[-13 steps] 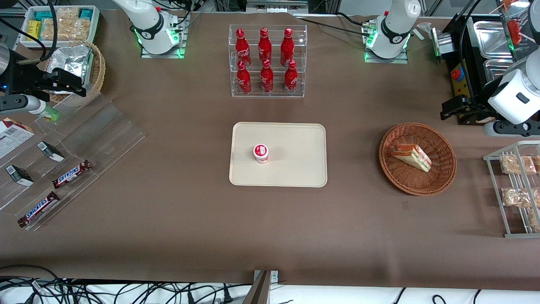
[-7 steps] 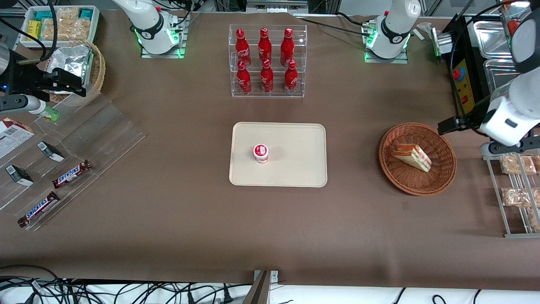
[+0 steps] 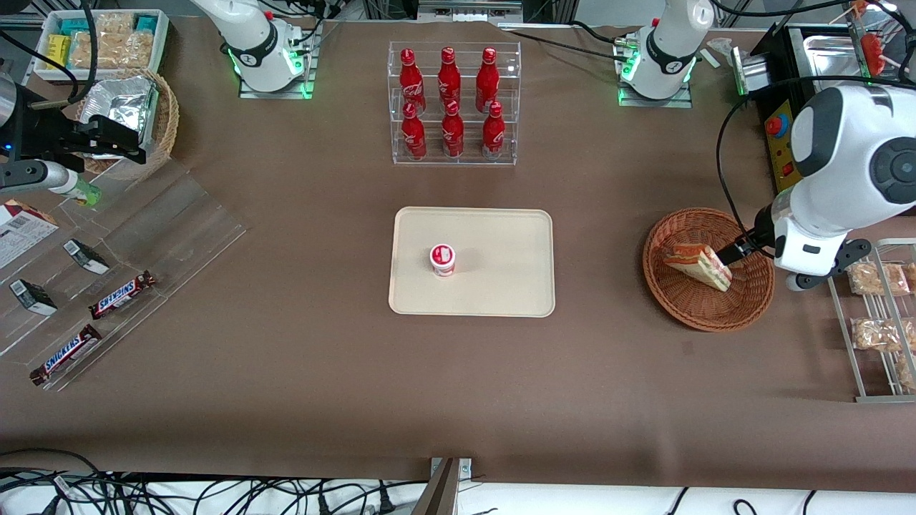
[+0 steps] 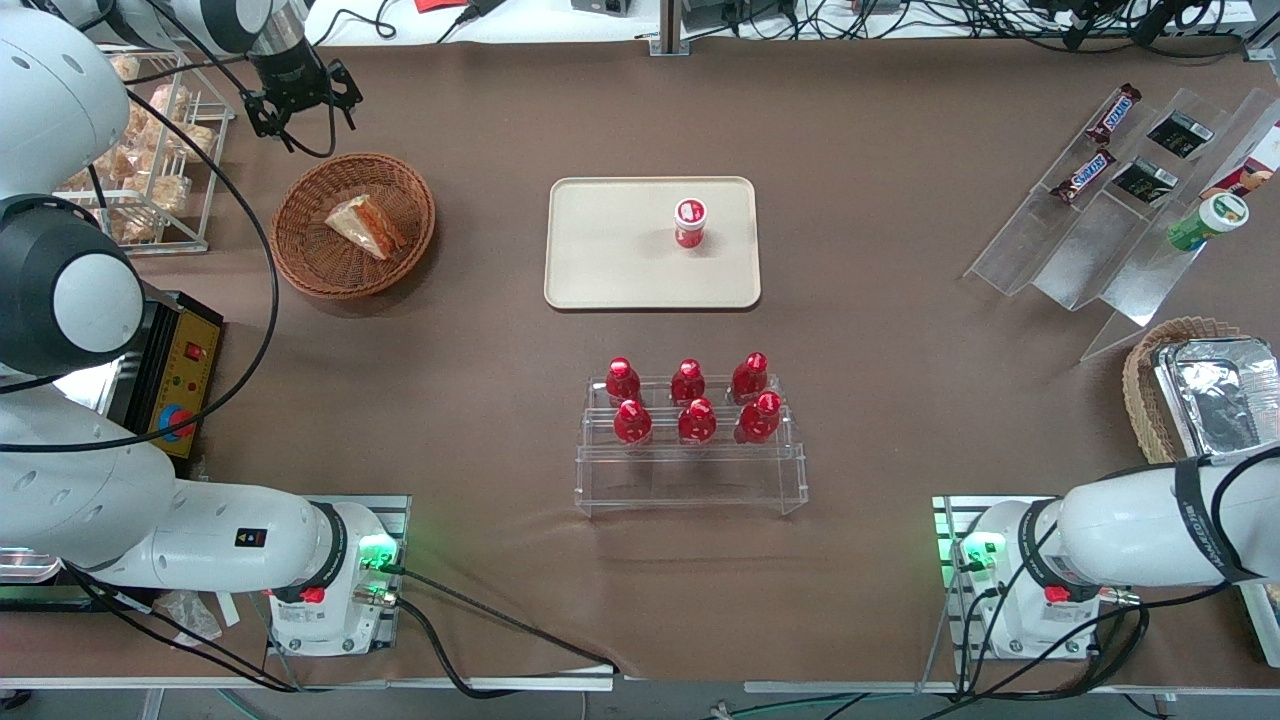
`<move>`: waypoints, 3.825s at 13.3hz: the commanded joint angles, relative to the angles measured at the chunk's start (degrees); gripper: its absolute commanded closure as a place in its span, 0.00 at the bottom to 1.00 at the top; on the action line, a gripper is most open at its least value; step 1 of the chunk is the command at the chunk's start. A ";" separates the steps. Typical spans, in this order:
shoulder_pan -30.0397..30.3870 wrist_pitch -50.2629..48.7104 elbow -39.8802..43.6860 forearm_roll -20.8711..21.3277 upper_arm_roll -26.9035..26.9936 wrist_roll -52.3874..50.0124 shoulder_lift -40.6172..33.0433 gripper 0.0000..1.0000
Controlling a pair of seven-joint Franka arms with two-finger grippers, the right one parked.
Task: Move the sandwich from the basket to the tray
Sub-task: 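Move the left gripper over the wrapped sandwich in the wicker basket, then lower the open left gripper around the sandwich and close it, then lift the sandwich out of the basket and carry it toward the cream tray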
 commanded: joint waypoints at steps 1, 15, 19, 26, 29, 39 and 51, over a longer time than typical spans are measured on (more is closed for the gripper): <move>0.17 6.91 -6.92 2.31 -0.32 -7.60 -2.05 0.00; 0.26 32.61 -20.48 7.85 -0.06 -26.16 3.92 0.00; 0.70 33.84 -20.48 7.85 0.21 -26.16 5.59 0.00; 1.14 33.84 -20.48 7.94 0.21 -26.16 6.30 1.00; 1.23 34.10 -20.48 7.94 0.21 -25.20 5.95 1.00; 0.88 8.38 -3.81 3.21 -1.46 -11.52 1.11 1.00; -0.53 -2.02 8.79 -2.17 -16.46 4.51 1.90 1.00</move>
